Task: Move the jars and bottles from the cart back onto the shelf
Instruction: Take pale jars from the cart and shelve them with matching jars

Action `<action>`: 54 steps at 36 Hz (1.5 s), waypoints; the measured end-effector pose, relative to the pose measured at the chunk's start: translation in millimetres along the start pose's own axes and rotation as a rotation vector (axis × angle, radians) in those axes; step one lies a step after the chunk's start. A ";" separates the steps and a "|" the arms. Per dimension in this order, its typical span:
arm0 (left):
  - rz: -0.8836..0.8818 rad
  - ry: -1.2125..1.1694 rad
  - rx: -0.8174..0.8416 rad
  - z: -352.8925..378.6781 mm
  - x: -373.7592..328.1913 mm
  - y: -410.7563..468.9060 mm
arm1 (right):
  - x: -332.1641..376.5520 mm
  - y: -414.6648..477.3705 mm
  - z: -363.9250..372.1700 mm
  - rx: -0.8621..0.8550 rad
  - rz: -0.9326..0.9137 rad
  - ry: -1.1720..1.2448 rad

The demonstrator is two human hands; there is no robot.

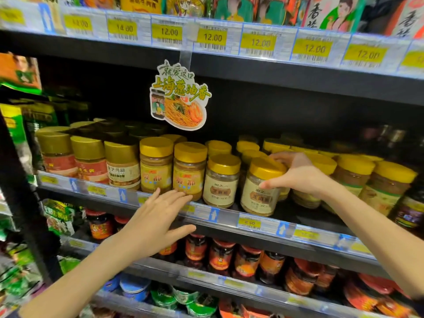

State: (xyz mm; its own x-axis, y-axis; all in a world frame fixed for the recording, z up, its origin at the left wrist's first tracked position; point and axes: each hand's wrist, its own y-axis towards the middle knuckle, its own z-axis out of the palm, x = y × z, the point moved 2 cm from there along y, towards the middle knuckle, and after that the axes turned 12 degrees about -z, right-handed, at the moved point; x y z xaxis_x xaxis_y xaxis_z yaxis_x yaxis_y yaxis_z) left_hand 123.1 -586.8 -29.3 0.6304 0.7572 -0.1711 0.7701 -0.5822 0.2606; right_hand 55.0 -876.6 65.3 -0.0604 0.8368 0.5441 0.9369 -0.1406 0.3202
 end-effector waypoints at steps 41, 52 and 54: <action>0.032 -0.080 0.110 -33.5 9.3 -19.0 | 42.1 -40.7 30.6 -0.147 -0.105 -0.438; -0.107 0.028 0.293 -76.9 119.6 -129.2 | 165.2 -87.6 150.7 0.185 -0.334 -0.372; -0.175 0.054 0.333 -83.6 152.2 -157.8 | 192.3 -88.9 182.4 0.318 -0.372 -0.344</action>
State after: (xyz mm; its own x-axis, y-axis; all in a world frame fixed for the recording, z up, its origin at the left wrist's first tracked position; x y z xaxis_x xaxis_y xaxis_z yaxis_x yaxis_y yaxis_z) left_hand 89.3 -354.9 -17.0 0.4874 0.8629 -0.1333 0.8608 -0.5005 -0.0926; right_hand 22.9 -606.6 0.0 -0.3389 0.9303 0.1402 0.9346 0.3157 0.1642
